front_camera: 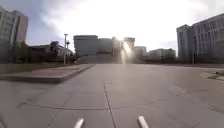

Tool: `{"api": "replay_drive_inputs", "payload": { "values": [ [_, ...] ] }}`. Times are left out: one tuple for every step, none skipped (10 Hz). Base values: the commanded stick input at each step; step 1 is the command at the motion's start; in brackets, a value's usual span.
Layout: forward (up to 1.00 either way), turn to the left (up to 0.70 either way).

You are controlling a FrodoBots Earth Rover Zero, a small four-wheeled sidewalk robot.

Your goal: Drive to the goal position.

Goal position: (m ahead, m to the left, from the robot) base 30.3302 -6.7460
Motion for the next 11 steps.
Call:
{"api": "replay_drive_inputs", "payload": {
  "values": [
    [1.0, 0.0],
    [1.0, 0.0],
    [1.0, 0.0],
    [1.0, 0.0],
    [1.0, 0.0],
    [1.0, 0.0],
    [1.0, 0.0],
    [1.0, 0.0],
    [1.0, 0.0],
    [1.0, 0.0],
    [1.0, 0.0]
  ]
}}
